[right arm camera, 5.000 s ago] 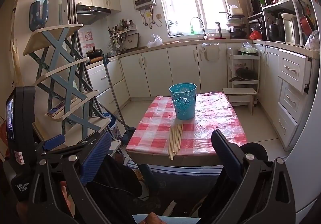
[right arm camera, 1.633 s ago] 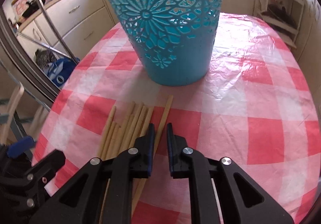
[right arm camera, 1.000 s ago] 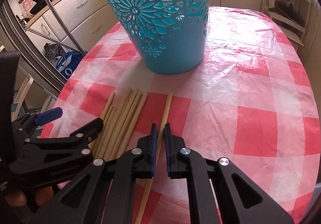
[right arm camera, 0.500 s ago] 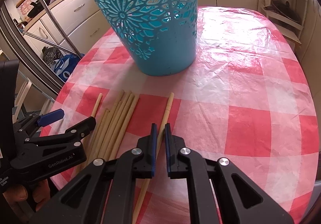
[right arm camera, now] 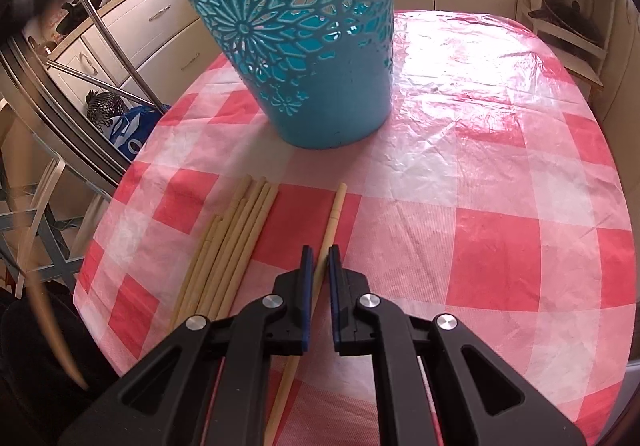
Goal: Organize utensils
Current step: 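Grasp one wooden chopstick with the left tool and lift it, then lower the chopstick into the teal basket and open the left tool, then grasp a wooden chopstick with the right tool and lift it over the basket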
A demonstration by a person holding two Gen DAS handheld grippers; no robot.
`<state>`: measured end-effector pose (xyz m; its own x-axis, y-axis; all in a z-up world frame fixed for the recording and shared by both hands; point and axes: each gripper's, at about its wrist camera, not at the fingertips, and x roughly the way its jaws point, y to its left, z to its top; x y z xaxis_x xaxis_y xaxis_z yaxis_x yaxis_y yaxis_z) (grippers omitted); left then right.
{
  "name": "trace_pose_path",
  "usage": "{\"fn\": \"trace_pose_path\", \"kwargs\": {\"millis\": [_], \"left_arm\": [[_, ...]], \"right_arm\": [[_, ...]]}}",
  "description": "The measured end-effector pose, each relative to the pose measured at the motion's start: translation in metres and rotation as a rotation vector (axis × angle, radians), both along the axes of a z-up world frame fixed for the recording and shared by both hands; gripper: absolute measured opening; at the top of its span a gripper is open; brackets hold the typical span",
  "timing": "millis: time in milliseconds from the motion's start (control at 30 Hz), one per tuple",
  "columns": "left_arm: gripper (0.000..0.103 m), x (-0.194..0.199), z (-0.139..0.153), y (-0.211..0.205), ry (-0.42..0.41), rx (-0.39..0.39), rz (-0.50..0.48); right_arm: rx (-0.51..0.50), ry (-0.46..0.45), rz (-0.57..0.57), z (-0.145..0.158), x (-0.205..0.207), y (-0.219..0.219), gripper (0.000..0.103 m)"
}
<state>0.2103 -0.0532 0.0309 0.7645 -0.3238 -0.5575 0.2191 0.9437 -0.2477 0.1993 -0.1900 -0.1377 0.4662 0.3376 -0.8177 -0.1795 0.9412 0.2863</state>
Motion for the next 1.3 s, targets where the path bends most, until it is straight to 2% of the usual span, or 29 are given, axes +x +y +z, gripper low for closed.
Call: {"fn": "trace_pose_path", "kwargs": {"millis": [100, 200, 367, 500, 567, 700, 800, 833, 900, 967, 1100, 1233, 1300], "left_arm": [[0.005, 0.015, 0.045, 0.005, -0.209, -0.089, 0.041], [0.005, 0.034, 0.068, 0.002, -0.348, -0.083, 0.141], [0.005, 0.083, 0.062, -0.008, -0.433, -0.047, 0.286], [0.005, 0.125, 0.024, -0.016, -0.359, 0.003, 0.308], [0.005, 0.13, 0.004, -0.025, -0.333, 0.036, 0.303], [0.005, 0.113, -0.034, -0.028, -0.265, 0.095, 0.26], [0.005, 0.092, -0.044, -0.026, -0.242, 0.117, 0.233], [0.008, 0.088, -0.046, -0.024, -0.228, 0.124, 0.217], [0.022, 0.078, -0.048, -0.022, -0.205, 0.138, 0.213], [0.046, 0.07, -0.048, -0.016, -0.189, 0.133, 0.218], [0.057, 0.054, -0.04, -0.004, -0.171, 0.124, 0.226], [0.075, 0.032, -0.031, 0.019, -0.168, 0.079, 0.278], [0.078, 0.029, -0.03, 0.035, -0.154, 0.038, 0.305]], "right_arm": [[0.003, -0.002, -0.001, 0.0, -0.001, 0.0, 0.008], [0.006, -0.006, -0.001, 0.0, -0.002, -0.001, 0.008], [-0.003, -0.017, 0.003, 0.0, -0.003, 0.0, 0.008], [-0.009, -0.018, 0.011, 0.001, -0.003, 0.001, 0.008], [-0.012, -0.018, 0.015, 0.001, -0.002, 0.001, 0.008], [-0.02, -0.01, 0.02, 0.002, 0.001, 0.003, 0.008], [-0.035, -0.011, 0.025, 0.002, 0.002, 0.005, 0.008], [-0.042, -0.014, 0.028, 0.002, 0.001, 0.007, 0.008], [-0.057, -0.021, 0.032, 0.002, 0.001, 0.009, 0.008], [-0.079, -0.032, 0.041, 0.002, -0.001, 0.011, 0.007], [-0.046, -0.018, -0.008, 0.001, -0.003, 0.001, 0.006], [0.14, 0.009, -0.113, 0.001, -0.016, -0.03, 0.006], [0.244, 0.023, -0.163, 0.003, -0.024, -0.044, 0.006]]}}
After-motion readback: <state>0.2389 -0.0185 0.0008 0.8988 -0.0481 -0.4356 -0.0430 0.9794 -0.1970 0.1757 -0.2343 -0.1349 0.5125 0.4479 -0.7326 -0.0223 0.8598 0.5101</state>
